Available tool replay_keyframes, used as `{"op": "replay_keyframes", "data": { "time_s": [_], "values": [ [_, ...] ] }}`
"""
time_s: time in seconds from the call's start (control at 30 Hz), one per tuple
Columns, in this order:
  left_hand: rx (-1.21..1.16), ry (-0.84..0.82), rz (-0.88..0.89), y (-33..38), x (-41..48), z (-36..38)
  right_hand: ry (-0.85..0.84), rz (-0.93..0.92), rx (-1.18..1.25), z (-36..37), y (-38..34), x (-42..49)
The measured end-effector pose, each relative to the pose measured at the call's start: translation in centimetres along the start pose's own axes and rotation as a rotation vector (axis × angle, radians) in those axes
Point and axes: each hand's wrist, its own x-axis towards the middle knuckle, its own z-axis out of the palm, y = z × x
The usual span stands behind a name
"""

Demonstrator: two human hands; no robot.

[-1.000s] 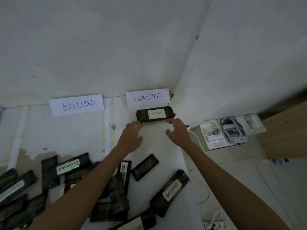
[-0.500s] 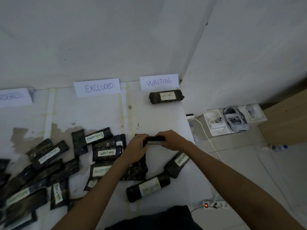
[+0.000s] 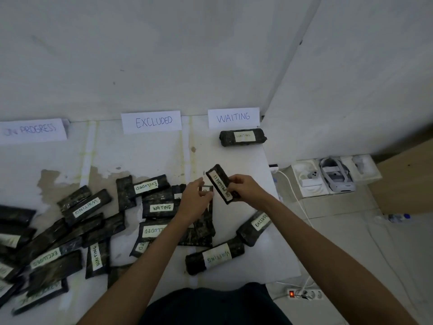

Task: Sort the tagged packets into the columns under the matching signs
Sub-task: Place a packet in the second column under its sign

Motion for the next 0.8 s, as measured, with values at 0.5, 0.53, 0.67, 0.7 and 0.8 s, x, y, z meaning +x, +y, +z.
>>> {"op": "replay_keyframes", "data": {
  "time_s": [0.5, 0.53, 0.67, 0.7, 0.8],
  "values": [
    [0.377, 0.209, 0.131, -3.1, -4.8, -6.5, -0.161, -0.048, -0.186, 9.9, -2.2, -0.9],
    [0.394, 0.219, 0.109, -3.6, -5.1, -7.3, -0.179, -0.057, -0.210, 10.6, -2.4, -0.9],
    [0.465, 0.249, 0.038, -5.3, -6.3, -11.4, -0.178, -0.128, -0.303, 13.8, -3.9, -0.8],
    [0.475, 0.252, 0.045, -5.5, -6.6, -12.6, -0.184, -0.157, -0.347, 14.7, -4.3, -0.6],
    [0.542, 0.260, 0.059, -6.8, -7.0, -16.9, -0.236, -0.249, -0.493, 17.6, -5.7, 0.0]
  ]
}}
